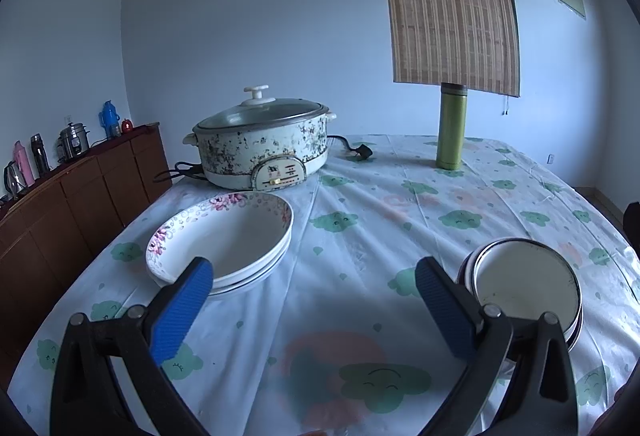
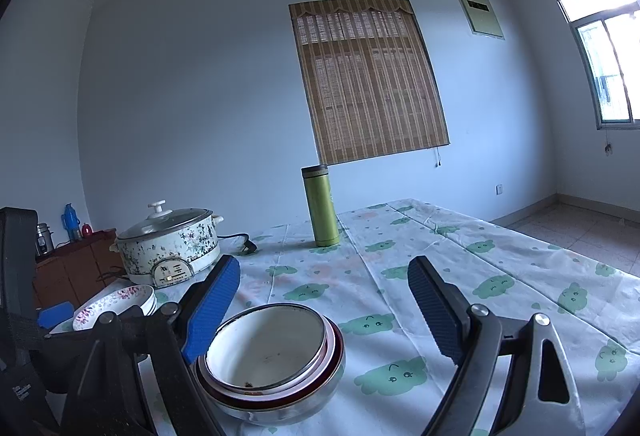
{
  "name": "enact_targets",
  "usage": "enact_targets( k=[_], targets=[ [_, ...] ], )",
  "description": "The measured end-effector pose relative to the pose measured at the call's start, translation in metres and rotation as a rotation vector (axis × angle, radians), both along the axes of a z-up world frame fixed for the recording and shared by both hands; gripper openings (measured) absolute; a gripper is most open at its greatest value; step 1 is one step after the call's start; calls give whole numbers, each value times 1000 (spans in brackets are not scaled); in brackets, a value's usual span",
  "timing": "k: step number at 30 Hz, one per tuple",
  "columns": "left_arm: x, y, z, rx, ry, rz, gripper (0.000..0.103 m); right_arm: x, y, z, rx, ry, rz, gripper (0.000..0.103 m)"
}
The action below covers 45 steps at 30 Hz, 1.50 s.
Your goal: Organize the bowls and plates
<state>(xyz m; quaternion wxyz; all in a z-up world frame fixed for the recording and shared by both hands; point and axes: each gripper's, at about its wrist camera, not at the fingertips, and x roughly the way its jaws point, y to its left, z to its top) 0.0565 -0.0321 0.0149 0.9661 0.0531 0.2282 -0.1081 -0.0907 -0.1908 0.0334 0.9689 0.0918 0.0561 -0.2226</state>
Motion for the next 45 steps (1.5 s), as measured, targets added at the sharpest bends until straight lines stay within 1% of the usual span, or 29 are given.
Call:
enact_targets(
  k=[8, 14, 18, 22, 28, 33, 45],
  targets=[
    [2, 2, -4, -9, 11, 14, 103, 1, 0, 0, -16, -2, -11, 88],
    [6, 6, -7, -16, 37, 35, 103, -1, 3, 0, -29, -9, -8, 88],
    [3, 8, -8, 1, 43, 55, 103, 0, 3, 0, -36, -10, -3, 88],
    [-1, 11, -4, -10, 44, 54, 103, -2, 4, 1, -37, -16, -1, 88],
    [-6, 13, 2, -6, 35, 59, 103, -3, 5, 1, -38, -19, 0, 88],
    [-9, 18, 6, -26, 33, 64, 103, -4, 6, 2, -45, -26, 2, 88],
    [-12, 27, 13, -22, 27, 83, 103, -8, 6, 5, -32, -46, 16, 88]
  ],
)
